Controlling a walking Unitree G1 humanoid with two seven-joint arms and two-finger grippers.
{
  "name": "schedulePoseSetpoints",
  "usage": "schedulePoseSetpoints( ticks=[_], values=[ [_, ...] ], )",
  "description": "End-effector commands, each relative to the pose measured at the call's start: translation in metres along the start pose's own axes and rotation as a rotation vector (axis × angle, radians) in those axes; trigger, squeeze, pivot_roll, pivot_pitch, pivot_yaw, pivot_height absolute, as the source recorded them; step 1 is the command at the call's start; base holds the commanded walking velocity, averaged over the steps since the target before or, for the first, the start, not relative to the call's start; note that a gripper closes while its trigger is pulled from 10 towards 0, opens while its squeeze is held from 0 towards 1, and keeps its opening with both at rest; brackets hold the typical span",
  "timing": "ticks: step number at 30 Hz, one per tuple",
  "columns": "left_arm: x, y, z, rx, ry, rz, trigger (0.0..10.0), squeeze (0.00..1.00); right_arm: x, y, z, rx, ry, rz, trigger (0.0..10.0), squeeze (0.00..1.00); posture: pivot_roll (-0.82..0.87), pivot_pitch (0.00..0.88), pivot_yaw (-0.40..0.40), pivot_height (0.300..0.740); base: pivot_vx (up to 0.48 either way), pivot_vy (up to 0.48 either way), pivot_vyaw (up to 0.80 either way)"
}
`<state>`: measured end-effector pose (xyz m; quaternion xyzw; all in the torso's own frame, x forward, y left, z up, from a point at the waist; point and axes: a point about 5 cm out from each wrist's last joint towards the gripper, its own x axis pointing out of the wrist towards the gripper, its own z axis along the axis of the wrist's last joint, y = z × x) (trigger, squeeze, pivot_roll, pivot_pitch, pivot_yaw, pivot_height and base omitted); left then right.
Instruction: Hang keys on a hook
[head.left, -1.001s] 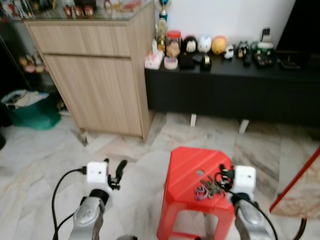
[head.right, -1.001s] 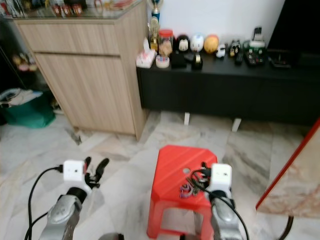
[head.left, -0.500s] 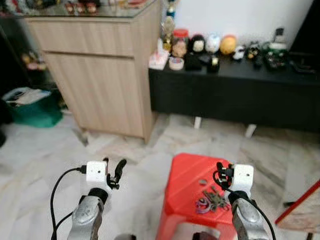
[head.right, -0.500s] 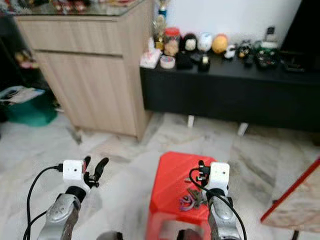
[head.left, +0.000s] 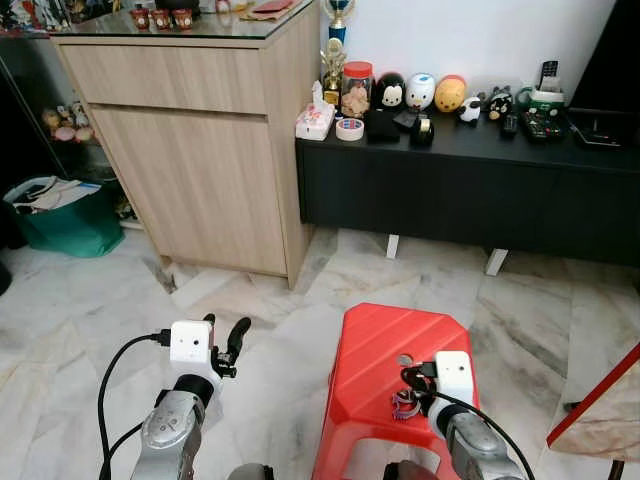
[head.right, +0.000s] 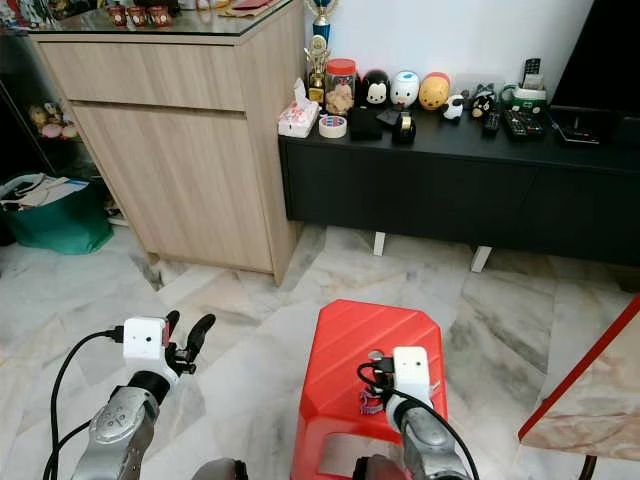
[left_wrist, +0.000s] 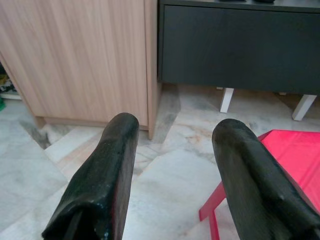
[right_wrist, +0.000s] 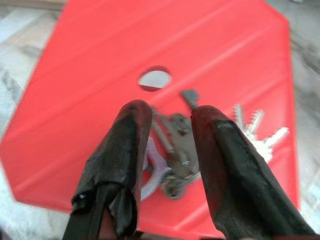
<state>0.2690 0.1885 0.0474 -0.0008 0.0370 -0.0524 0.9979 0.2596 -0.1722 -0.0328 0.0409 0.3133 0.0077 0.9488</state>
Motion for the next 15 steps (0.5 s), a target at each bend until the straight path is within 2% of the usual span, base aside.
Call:
schedulePoseSetpoints(
  ticks=[1, 9, 12, 15],
  values=[
    [-0.002, -0.001, -0.004, 0.002, 0.020, -0.010, 10.0, 0.00, 0.003, 0.000, 0.005, 0.023, 0.012, -0.004, 10.0, 0.00, 0.04, 0.000, -0.005, 0.635, 0.000, 0.000, 0.00],
    [-0.003, -0.004, -0.006, 0.000, 0.030, -0.014, 10.0, 0.00, 0.006, 0.005, 0.016, -0.047, -0.019, 0.022, 10.0, 0.00, 0.04, 0.006, -0.011, 0.635, 0.000, 0.000, 0.00],
    [-0.004, -0.003, -0.007, 0.000, 0.033, -0.012, 10.0, 0.00, 0.006, 0.008, 0.019, -0.024, -0.044, 0.033, 10.0, 0.00, 0.04, 0.009, -0.011, 0.611, 0.000, 0.000, 0.00],
    [-0.005, -0.004, -0.008, 0.002, 0.035, -0.012, 10.0, 0.00, 0.006, 0.008, 0.018, -0.026, -0.033, 0.036, 10.0, 0.00, 0.04, 0.016, -0.013, 0.611, 0.000, 0.000, 0.00]
  ],
)
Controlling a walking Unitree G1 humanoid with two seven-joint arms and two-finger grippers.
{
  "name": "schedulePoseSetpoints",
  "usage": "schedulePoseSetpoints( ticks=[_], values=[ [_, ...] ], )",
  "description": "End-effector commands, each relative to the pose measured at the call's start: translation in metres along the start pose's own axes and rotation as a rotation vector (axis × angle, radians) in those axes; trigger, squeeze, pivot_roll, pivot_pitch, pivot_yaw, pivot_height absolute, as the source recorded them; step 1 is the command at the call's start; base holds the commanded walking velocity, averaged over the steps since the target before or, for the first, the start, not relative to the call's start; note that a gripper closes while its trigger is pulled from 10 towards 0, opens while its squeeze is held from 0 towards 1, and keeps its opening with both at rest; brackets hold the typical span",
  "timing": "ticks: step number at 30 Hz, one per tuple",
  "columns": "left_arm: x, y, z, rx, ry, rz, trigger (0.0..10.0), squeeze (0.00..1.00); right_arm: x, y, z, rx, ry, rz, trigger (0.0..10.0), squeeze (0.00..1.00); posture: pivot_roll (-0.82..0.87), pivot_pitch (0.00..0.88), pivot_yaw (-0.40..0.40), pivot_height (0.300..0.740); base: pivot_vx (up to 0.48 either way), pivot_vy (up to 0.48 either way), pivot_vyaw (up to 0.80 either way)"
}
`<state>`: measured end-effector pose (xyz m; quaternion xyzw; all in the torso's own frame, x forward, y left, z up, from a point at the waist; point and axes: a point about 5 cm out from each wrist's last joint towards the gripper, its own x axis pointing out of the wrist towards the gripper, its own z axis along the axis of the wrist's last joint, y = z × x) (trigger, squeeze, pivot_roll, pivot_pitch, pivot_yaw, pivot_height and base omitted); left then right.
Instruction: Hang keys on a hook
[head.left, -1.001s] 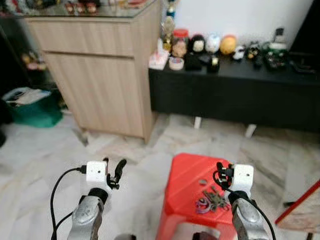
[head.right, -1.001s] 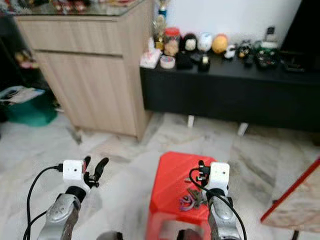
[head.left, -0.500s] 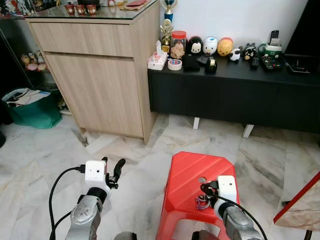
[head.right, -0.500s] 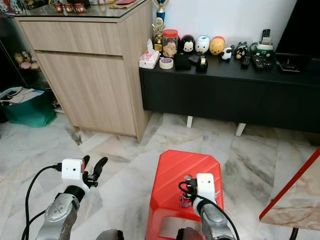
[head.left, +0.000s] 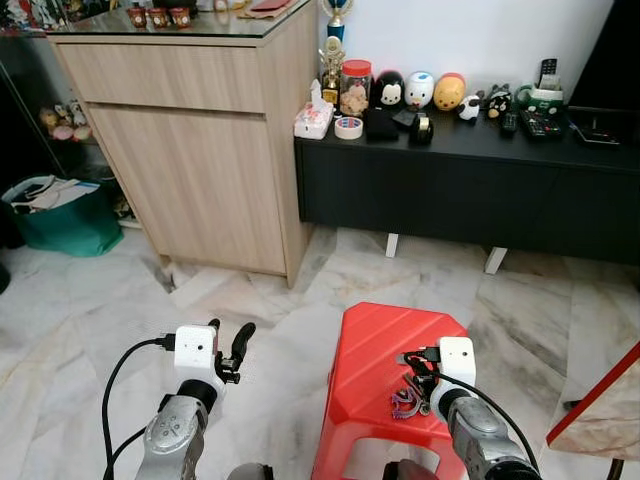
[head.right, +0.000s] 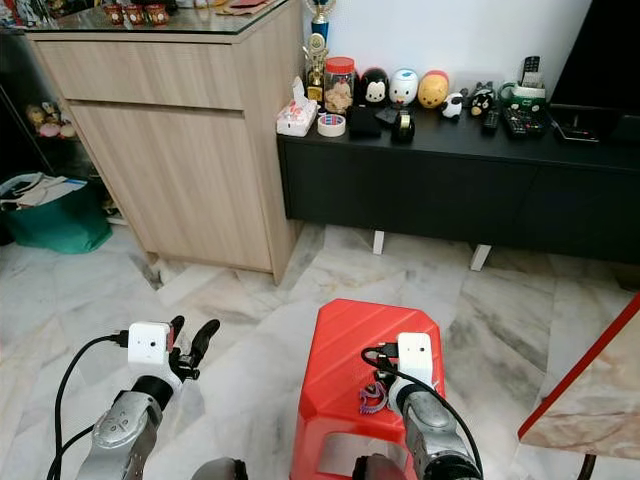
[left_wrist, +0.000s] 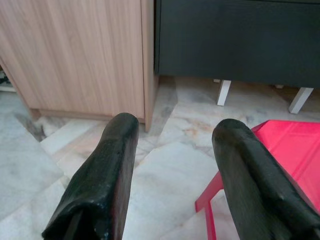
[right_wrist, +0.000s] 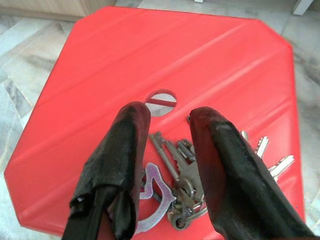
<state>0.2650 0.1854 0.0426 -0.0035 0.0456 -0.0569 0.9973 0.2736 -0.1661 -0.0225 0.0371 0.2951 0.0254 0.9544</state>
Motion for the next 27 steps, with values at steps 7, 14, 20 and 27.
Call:
schedulePoseSetpoints(
  ticks=[7, 14, 20, 27],
  values=[
    [-0.001, -0.001, -0.003, 0.009, 0.021, -0.005, 10.0, 0.00, 0.001, 0.002, -0.003, -0.020, 0.047, 0.012, 10.0, 0.00, 0.04, 0.016, -0.012, 0.611, 0.000, 0.000, 0.00],
    [-0.002, -0.002, -0.004, 0.011, 0.026, -0.009, 10.0, 0.00, 0.001, -0.003, 0.000, 0.062, 0.016, -0.035, 10.0, 0.00, 0.04, 0.020, -0.013, 0.611, 0.000, 0.000, 0.00],
    [-0.003, -0.002, -0.004, 0.017, 0.026, -0.013, 10.0, 0.00, 0.001, 0.000, -0.002, 0.105, 0.043, -0.031, 10.0, 0.00, 0.04, 0.020, -0.012, 0.611, 0.000, 0.000, 0.00],
    [-0.002, -0.001, -0.004, 0.019, 0.029, -0.009, 10.0, 0.00, 0.000, 0.002, -0.009, 0.153, 0.077, -0.043, 10.0, 0.00, 0.03, 0.023, -0.013, 0.611, 0.000, 0.000, 0.00]
  ],
)
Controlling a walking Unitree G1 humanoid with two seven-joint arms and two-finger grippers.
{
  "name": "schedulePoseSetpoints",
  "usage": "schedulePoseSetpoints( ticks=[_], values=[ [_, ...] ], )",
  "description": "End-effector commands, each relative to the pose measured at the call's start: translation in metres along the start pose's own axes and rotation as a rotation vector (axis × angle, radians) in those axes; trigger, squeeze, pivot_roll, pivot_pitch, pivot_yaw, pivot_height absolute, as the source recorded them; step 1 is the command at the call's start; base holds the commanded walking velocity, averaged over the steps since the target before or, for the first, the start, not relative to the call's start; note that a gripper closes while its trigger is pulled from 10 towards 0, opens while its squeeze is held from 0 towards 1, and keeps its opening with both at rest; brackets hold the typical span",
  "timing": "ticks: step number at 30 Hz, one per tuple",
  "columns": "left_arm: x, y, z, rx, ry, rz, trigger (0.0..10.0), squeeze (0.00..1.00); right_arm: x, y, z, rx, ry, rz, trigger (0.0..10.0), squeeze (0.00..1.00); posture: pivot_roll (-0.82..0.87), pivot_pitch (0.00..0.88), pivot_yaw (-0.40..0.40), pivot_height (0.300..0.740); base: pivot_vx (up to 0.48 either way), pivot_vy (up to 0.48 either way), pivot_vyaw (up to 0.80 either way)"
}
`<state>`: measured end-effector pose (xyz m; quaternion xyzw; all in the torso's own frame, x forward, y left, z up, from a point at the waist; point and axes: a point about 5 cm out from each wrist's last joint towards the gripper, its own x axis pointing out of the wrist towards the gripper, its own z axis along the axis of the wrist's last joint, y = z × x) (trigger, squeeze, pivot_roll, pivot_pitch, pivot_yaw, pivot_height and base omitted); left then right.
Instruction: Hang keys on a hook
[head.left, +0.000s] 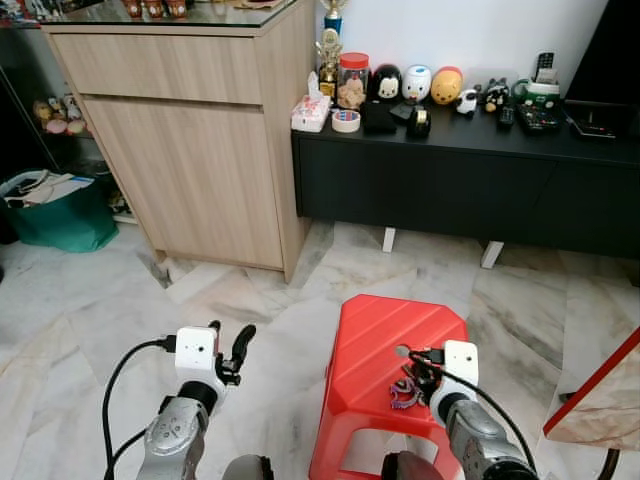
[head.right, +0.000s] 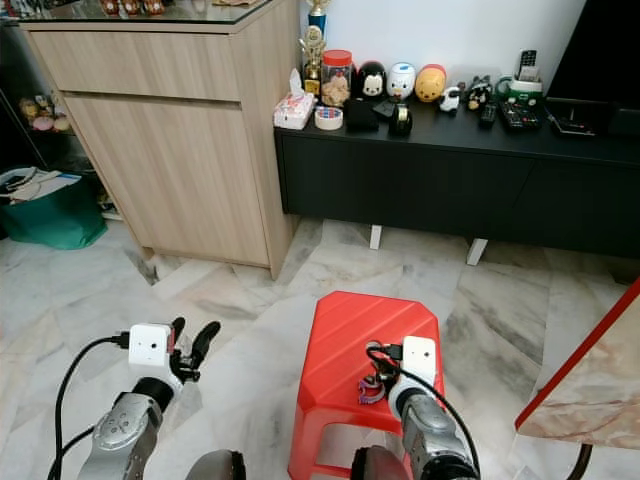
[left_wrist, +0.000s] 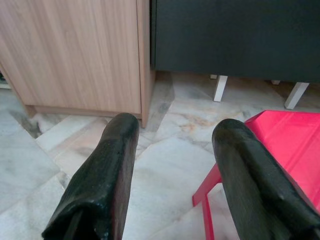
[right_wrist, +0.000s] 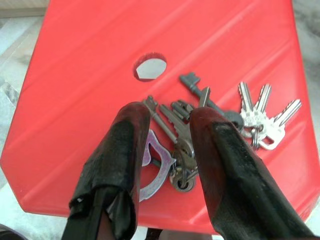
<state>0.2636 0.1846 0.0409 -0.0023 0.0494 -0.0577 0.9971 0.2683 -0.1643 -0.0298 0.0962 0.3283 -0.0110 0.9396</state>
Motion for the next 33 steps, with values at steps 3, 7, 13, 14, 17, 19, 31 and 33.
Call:
schedulePoseSetpoints(
  ticks=[3, 7, 13, 14, 17, 19, 31, 33],
  values=[
    [-0.001, -0.001, -0.003, 0.017, 0.022, -0.009, 10.0, 0.00, -0.001, -0.002, -0.007, 0.006, 0.034, -0.024, 10.0, 0.00, 0.04, 0.024, -0.013, 0.611, 0.000, 0.000, 0.00],
    [-0.001, -0.001, -0.003, 0.016, 0.021, -0.010, 10.0, 0.00, -0.002, -0.005, -0.011, -0.008, 0.058, -0.032, 10.0, 0.00, 0.04, 0.024, -0.013, 0.611, 0.000, 0.000, 0.00],
    [-0.001, -0.001, -0.004, 0.017, 0.024, -0.005, 10.0, 0.00, -0.002, -0.008, -0.008, 0.005, 0.025, -0.038, 10.0, 0.00, 0.04, 0.025, -0.015, 0.597, 0.000, 0.000, 0.00],
    [-0.001, -0.001, -0.004, 0.017, 0.025, -0.005, 10.0, 0.00, -0.002, -0.010, -0.009, 0.003, 0.034, -0.044, 10.0, 0.00, 0.04, 0.025, -0.015, 0.597, 0.000, 0.000, 0.00],
    [-0.001, -0.001, -0.004, 0.018, 0.025, -0.004, 10.0, 0.00, -0.002, -0.012, -0.010, 0.010, 0.043, -0.053, 10.0, 0.00, 0.04, 0.025, -0.015, 0.597, 0.000, 0.000, 0.00],
    [-0.001, -0.001, -0.004, 0.017, 0.025, -0.004, 10.0, 0.00, -0.002, -0.012, -0.010, 0.012, 0.045, -0.054, 10.0, 0.00, 0.04, 0.025, -0.015, 0.597, 0.000, 0.000, 0.00],
    [-0.002, -0.001, -0.004, 0.023, 0.028, -0.004, 10.0, 0.00, -0.002, -0.011, -0.013, 0.026, 0.084, -0.061, 10.0, 0.00, 0.04, 0.031, -0.013, 0.597, 0.000, 0.000, 0.00],
    [-0.002, -0.001, -0.004, 0.024, 0.028, -0.003, 10.0, 0.00, -0.001, -0.010, -0.012, 0.027, 0.084, -0.060, 10.0, 0.00, 0.04, 0.031, -0.013, 0.597, 0.000, 0.000, 0.00]
  ],
)
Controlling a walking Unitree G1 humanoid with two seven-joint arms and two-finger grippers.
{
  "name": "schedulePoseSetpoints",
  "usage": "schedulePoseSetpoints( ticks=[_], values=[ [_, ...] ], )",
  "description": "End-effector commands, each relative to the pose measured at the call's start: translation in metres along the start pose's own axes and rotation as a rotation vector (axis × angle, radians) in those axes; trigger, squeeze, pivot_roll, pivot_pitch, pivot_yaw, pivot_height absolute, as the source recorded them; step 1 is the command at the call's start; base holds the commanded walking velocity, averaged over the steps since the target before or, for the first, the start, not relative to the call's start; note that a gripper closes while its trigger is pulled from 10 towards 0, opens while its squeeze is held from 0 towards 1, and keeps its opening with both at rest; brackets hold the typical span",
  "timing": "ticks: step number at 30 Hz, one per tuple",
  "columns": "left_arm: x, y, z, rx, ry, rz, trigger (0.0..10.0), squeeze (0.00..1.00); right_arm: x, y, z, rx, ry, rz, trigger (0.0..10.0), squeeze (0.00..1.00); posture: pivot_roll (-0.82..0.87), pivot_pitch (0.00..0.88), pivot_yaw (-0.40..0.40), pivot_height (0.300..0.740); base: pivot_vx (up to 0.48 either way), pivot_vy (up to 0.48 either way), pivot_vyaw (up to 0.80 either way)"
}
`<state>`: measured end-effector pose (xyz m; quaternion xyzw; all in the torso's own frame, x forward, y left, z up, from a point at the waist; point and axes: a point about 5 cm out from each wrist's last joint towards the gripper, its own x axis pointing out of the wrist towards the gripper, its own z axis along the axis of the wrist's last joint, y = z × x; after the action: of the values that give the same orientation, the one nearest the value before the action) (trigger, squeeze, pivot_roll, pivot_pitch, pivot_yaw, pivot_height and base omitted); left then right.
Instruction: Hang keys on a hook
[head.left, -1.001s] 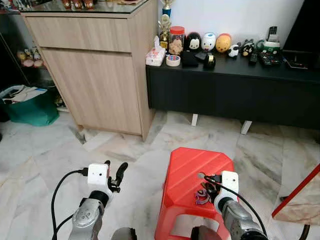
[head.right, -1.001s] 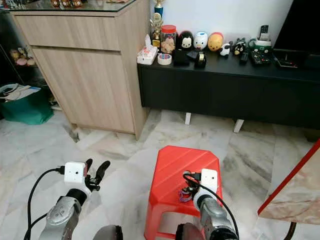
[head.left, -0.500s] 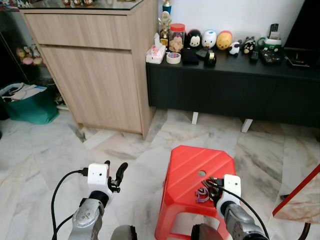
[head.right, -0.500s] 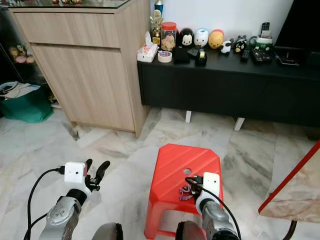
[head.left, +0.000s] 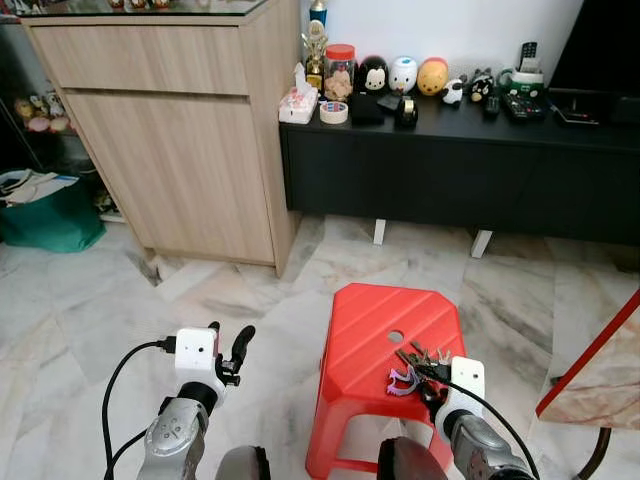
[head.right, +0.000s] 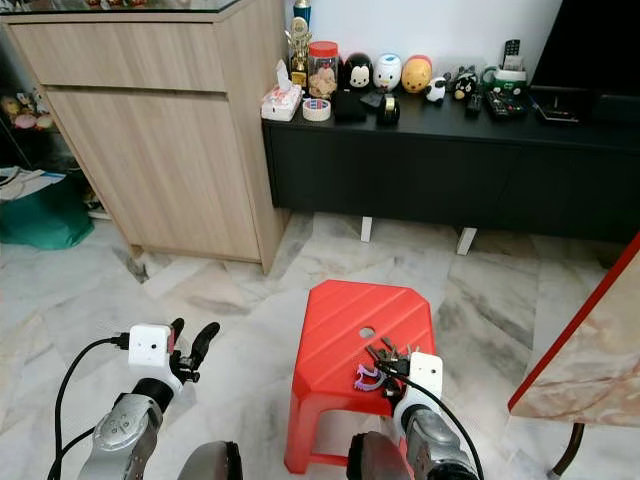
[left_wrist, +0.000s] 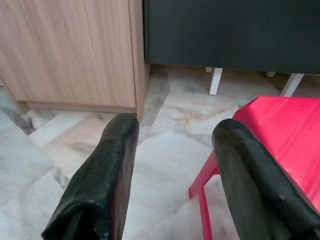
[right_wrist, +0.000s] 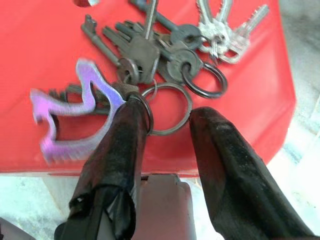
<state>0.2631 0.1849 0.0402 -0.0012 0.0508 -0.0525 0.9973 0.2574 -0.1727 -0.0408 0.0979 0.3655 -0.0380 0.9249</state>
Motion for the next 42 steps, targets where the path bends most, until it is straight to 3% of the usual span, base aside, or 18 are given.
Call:
schedulePoseSetpoints(
  ticks=[1, 16, 17, 18, 34, 42],
  values=[
    [-0.001, -0.001, -0.004, 0.023, 0.025, -0.014, 10.0, 0.00, 0.001, 0.001, 0.001, 0.004, 0.010, -0.003, 10.0, 0.00, 0.04, 0.031, -0.013, 0.597, 0.000, 0.000, 0.00],
    [-0.002, -0.002, -0.005, 0.043, 0.030, -0.014, 10.0, 0.00, 0.002, 0.007, 0.011, -0.002, -0.016, 0.035, 10.0, 0.00, 0.05, 0.030, -0.018, 0.597, 0.000, 0.000, 0.00],
    [-0.002, -0.002, -0.005, 0.044, 0.031, -0.015, 10.0, 0.00, 0.003, 0.007, 0.011, -0.009, -0.011, 0.035, 3.0, 0.00, 0.05, 0.030, -0.018, 0.597, 0.000, 0.000, 0.00],
    [-0.002, -0.003, -0.005, 0.046, 0.031, -0.017, 10.0, 0.00, 0.003, 0.007, 0.011, -0.018, -0.004, 0.033, 0.0, 0.00, 0.05, 0.030, -0.018, 0.597, 0.000, 0.000, 0.00],
    [-0.002, -0.004, -0.006, 0.069, 0.033, -0.028, 10.0, 0.00, 0.003, 0.012, 0.007, -0.026, 0.018, 0.048, 0.0, 0.00, 0.05, 0.032, -0.019, 0.597, 0.000, 0.000, 0.00],
    [-0.002, -0.004, -0.005, 0.074, 0.035, -0.027, 10.0, 0.00, 0.004, 0.012, 0.016, -0.009, -0.017, 0.054, 0.0, 0.00, 0.05, 0.031, -0.018, 0.597, 0.000, 0.000, 0.00]
  ],
)
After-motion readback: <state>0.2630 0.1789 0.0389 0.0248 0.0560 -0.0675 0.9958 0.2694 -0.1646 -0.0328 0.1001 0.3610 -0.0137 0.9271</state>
